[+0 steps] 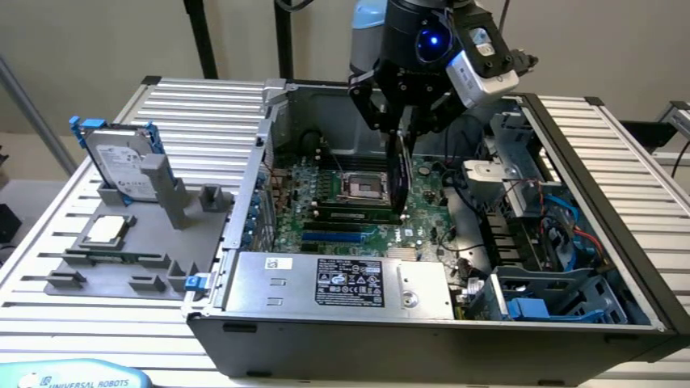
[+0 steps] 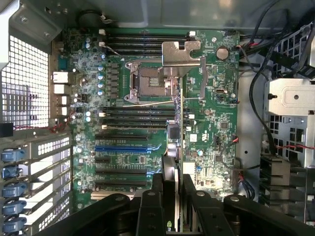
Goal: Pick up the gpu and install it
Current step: 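Insert the gpu into the slot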
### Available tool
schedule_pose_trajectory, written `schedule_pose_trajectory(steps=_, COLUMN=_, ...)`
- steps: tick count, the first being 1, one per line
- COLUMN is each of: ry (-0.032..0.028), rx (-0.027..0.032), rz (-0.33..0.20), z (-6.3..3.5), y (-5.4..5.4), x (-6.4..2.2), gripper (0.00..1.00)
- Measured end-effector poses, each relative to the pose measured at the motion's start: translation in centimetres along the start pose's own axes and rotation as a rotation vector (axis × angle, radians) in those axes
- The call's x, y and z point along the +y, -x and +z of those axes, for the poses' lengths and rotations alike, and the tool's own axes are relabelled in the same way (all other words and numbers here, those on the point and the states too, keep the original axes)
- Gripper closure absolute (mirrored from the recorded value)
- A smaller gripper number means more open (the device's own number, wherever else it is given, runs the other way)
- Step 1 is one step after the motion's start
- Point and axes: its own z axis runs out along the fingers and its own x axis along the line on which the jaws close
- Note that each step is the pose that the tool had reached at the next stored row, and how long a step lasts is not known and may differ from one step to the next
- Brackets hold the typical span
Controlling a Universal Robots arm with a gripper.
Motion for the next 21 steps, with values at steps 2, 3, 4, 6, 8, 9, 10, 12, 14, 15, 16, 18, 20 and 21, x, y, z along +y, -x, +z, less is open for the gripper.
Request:
schedule_pose_trajectory(steps=2, ry=0.0003, rx=0.0007, rz=-0.034, z=0.03, y=0.0, x=0.0, gripper=0.73)
schedule_pose_trajectory(steps=3, ry=0.0005, rx=0.0011, rz=-0.053, z=0.05, y=0.0, x=0.0, gripper=0.73)
schedule_pose_trajectory(steps=4, ry=0.0007, rx=0.0015, rz=-0.071, z=0.08, y=0.0, x=0.0, gripper=0.73)
schedule_pose_trajectory(steps=6, ry=0.0009, rx=0.0023, rz=-0.107, z=0.14, y=0.0, x=0.0, gripper=0.73)
schedule_pose_trajectory(steps=8, ry=0.0011, rx=0.0032, rz=-0.144, z=0.21, y=0.0, x=0.0, gripper=0.73)
schedule_pose_trajectory(steps=9, ry=0.0013, rx=0.0035, rz=-0.162, z=0.25, y=0.0, x=0.0, gripper=0.73)
schedule_pose_trajectory(steps=10, ry=0.0014, rx=0.004, rz=-0.18, z=0.29, y=0.0, x=-0.01, gripper=0.73)
schedule_pose_trajectory(steps=12, ry=0.0018, rx=0.0047, rz=-0.217, z=0.38, y=0.0, x=-0.01, gripper=0.73)
schedule_pose_trajectory(steps=14, ry=0.002, rx=0.0055, rz=-0.254, z=0.49, y=0.0, x=-0.01, gripper=0.73)
schedule_pose_trajectory(steps=15, ry=0.0021, rx=0.0059, rz=-0.272, z=0.55, y=0.0, x=-0.01, gripper=0.73)
schedule_pose_trajectory(steps=16, ry=0.0023, rx=0.0063, rz=-0.289, z=0.6, y=-0.01, x=-0.01, gripper=0.73)
schedule_pose_trajectory(steps=18, ry=0.0024, rx=0.0071, rz=-0.325, z=0.72, y=-0.01, x=-0.02, gripper=0.73)
schedule_pose_trajectory(steps=20, ry=0.0027, rx=0.0079, rz=-0.362, z=0.84, y=-0.01, x=-0.02, gripper=0.73)
schedule_pose_trajectory(steps=21, ry=0.0028, rx=0.0084, rz=-0.38, z=0.9, y=-0.01, x=-0.02, gripper=0.73)
